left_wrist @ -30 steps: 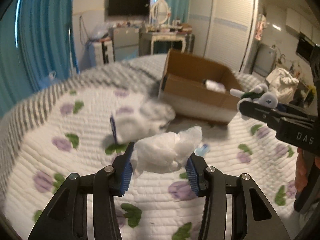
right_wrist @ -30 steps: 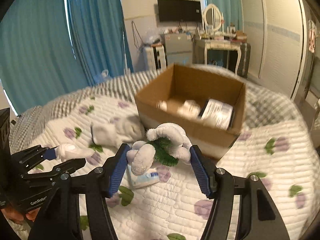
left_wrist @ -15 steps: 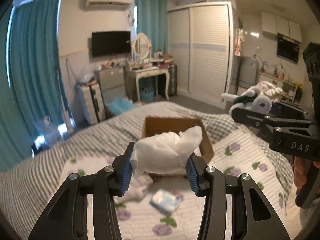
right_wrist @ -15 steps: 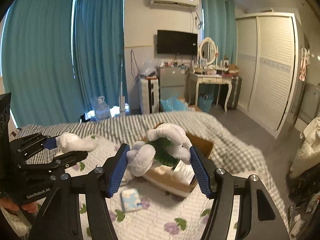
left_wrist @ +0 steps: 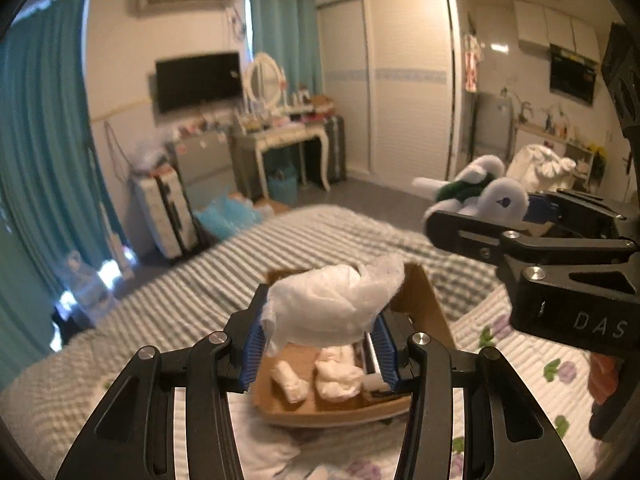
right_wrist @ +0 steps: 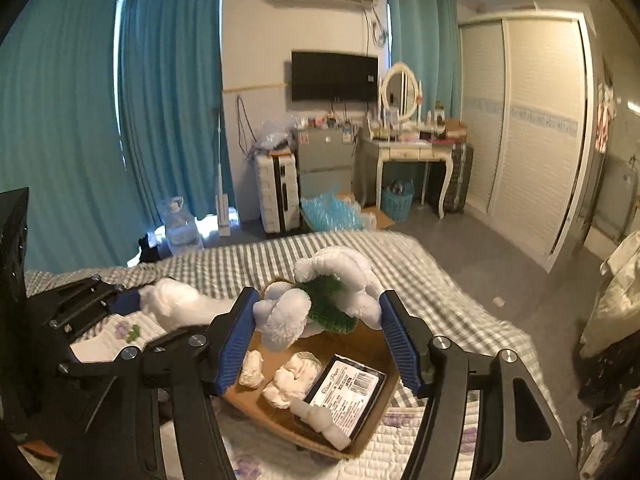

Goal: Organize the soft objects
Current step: 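Carry the cloth and plush toy into the cardboard box and open both tools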

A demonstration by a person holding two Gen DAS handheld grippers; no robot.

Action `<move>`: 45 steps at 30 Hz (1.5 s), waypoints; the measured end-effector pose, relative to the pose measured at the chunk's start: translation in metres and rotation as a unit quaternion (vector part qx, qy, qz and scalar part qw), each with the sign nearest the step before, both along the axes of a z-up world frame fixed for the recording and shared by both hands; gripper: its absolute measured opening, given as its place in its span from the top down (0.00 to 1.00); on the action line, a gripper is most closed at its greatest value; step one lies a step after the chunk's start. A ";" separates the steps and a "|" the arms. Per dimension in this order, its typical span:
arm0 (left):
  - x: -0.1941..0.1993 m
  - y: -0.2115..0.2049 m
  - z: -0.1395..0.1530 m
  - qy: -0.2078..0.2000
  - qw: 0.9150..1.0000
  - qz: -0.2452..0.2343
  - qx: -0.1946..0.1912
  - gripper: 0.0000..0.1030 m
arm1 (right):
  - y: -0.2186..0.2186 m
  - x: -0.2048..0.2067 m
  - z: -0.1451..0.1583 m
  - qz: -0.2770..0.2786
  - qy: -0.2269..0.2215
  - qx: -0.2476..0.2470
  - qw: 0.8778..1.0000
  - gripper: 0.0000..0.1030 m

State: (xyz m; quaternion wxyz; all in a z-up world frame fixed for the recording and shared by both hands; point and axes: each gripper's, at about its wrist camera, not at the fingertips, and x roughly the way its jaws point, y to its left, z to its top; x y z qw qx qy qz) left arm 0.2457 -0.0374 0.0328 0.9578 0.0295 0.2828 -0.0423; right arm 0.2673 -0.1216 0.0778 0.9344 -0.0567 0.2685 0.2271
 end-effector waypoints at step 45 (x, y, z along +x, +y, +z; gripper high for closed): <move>-0.183 0.049 0.100 -0.094 0.993 0.043 0.060 0.00 | -0.024 -0.123 0.104 -0.009 -0.022 0.011 1.000 0.02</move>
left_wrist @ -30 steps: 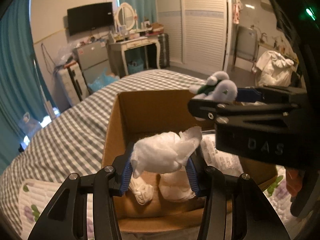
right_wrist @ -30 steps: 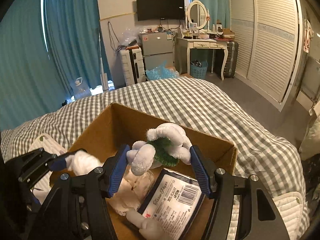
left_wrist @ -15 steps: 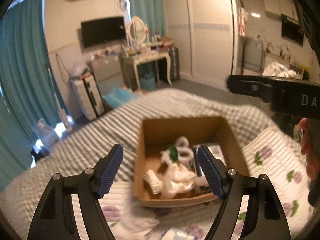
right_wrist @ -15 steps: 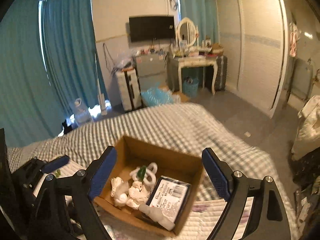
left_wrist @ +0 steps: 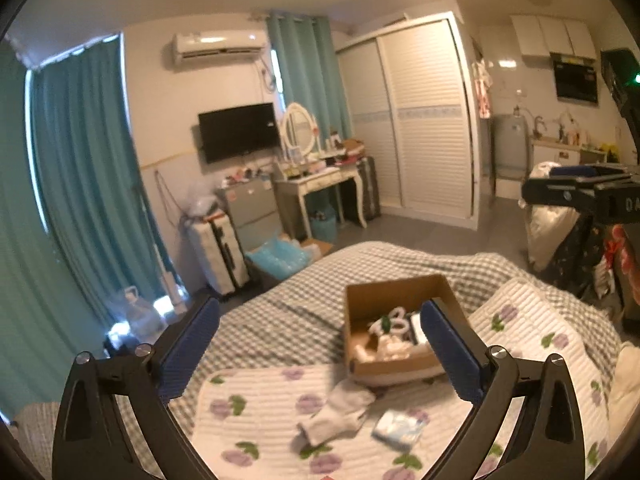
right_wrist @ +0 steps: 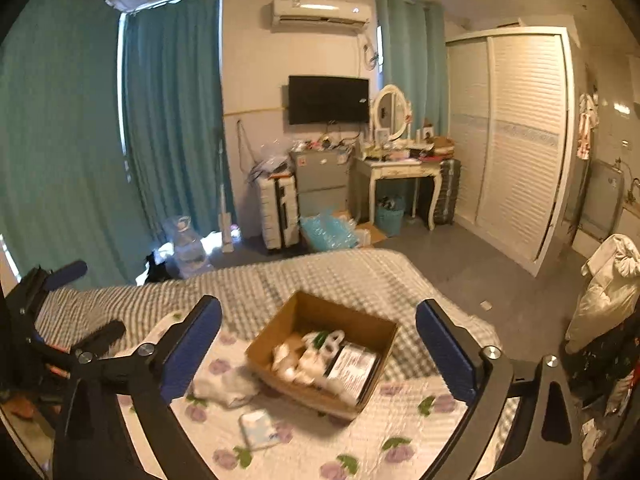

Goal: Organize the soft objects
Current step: 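Grasp the blue tissue pack with the right tool while the left tool grasps the white sock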

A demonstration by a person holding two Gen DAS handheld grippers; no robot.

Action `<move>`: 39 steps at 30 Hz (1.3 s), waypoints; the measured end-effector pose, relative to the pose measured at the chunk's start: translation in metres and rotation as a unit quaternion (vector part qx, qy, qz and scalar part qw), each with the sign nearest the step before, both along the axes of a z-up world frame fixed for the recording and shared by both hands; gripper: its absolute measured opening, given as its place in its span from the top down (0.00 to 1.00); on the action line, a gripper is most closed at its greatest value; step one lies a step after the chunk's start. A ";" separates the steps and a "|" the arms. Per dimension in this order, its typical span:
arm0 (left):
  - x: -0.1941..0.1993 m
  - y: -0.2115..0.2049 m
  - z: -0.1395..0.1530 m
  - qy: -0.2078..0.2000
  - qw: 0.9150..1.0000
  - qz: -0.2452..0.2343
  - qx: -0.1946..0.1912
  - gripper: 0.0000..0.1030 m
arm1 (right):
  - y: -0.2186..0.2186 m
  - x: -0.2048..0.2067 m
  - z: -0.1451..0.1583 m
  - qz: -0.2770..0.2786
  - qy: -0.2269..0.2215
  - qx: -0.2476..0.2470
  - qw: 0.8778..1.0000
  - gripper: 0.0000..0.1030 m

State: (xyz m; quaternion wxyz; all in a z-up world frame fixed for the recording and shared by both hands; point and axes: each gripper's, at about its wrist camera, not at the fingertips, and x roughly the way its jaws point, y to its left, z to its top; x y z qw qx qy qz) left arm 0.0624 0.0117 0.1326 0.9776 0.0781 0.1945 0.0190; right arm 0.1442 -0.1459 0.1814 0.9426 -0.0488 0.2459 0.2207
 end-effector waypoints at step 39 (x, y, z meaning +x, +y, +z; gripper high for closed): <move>0.059 0.048 -0.233 0.190 0.981 -0.009 -0.039 0.01 | 0.111 0.051 -0.349 0.081 0.241 -0.102 0.962 0.42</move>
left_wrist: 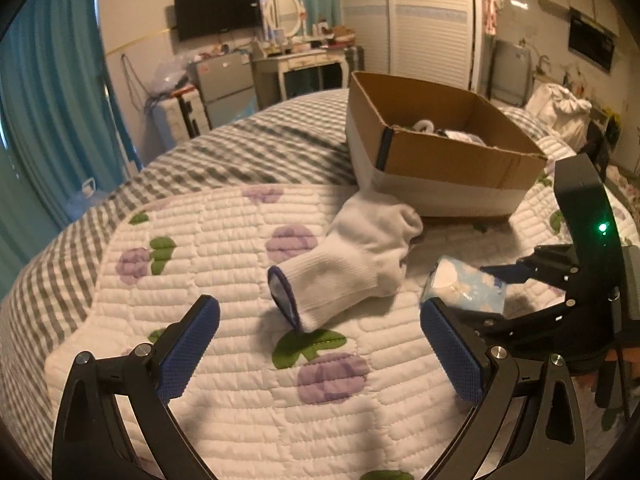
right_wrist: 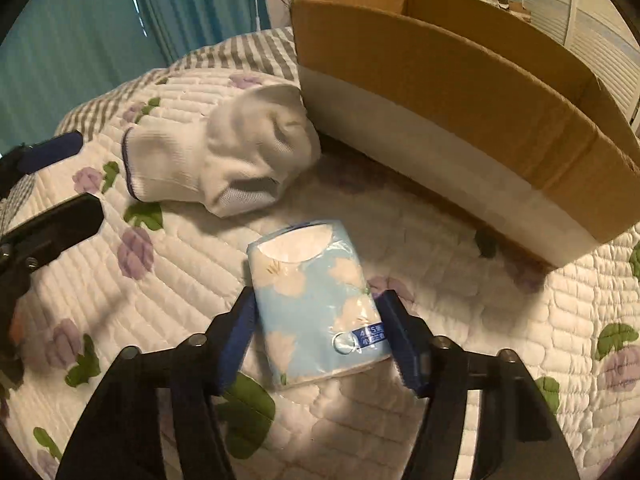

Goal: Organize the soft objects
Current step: 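Grasp the blue tissue pack with the right tool while the left tool grasps the white sock, then carry the sock and tissue pack into the cardboard box and open both tools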

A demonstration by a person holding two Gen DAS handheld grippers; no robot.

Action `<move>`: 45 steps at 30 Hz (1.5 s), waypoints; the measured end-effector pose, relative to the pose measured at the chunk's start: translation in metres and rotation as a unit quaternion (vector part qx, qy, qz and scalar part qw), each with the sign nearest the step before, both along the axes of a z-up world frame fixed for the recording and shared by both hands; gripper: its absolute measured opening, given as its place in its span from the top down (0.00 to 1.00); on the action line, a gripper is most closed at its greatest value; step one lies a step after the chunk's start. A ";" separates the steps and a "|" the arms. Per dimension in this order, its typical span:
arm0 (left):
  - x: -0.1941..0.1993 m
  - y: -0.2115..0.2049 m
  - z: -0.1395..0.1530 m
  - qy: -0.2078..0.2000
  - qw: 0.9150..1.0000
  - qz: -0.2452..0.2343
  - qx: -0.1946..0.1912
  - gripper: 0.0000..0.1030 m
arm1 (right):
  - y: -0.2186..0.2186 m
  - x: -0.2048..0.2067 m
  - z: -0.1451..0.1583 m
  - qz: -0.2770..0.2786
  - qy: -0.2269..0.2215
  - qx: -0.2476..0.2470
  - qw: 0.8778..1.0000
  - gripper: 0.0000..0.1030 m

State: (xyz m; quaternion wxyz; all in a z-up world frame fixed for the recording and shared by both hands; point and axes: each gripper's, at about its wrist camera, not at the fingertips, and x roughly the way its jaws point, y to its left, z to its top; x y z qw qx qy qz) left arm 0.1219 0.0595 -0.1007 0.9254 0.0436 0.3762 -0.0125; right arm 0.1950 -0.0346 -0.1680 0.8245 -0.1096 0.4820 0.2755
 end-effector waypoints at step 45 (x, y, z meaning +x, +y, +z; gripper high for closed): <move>0.018 -0.056 0.015 0.004 1.000 -0.022 0.005 0.39 | -0.072 -0.015 0.069 -0.077 -0.057 0.029 0.995 0.50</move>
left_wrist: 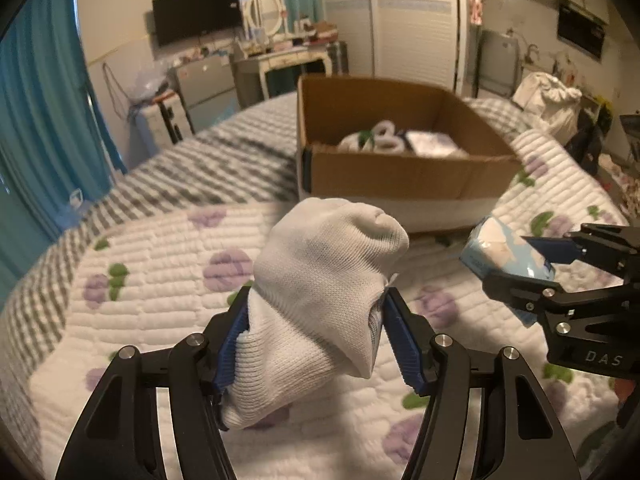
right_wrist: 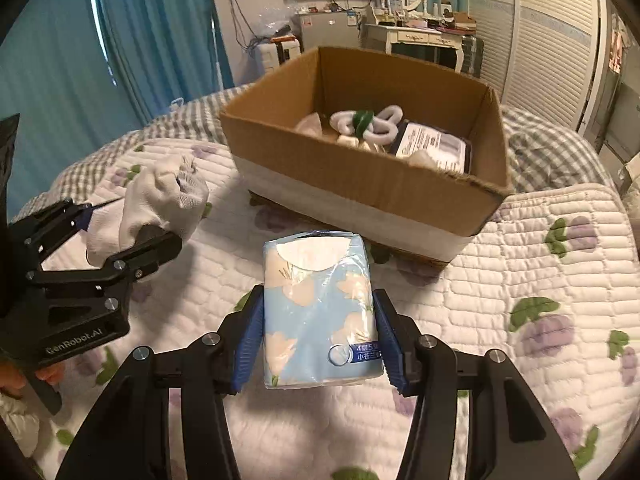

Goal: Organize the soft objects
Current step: 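Carry the sock and tissue pack into the cardboard box and open both tools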

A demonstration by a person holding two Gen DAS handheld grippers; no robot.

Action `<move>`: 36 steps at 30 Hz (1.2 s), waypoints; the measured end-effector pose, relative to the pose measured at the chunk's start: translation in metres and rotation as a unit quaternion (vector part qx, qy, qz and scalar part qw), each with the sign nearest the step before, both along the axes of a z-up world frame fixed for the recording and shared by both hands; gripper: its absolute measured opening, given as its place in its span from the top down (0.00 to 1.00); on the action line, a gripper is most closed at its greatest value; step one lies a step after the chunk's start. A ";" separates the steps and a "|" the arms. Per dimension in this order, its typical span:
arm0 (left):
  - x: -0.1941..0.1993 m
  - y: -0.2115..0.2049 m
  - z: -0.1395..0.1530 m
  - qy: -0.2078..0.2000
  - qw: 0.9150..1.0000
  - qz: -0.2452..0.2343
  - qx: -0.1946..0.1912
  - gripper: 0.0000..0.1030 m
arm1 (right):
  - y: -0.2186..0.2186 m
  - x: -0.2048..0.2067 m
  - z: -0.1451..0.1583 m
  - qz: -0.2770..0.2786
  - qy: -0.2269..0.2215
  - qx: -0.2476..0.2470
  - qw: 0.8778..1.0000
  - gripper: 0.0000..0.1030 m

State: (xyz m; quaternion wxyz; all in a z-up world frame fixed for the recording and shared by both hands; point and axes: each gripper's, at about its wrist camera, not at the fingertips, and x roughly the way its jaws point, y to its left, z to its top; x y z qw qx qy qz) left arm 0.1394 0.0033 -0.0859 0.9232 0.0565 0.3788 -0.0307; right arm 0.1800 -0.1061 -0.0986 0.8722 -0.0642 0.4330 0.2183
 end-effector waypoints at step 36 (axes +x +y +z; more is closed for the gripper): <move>0.063 -0.062 0.117 -0.114 0.993 -0.013 -0.031 0.39 | -0.049 0.045 0.206 -0.004 -0.183 0.065 0.981 0.50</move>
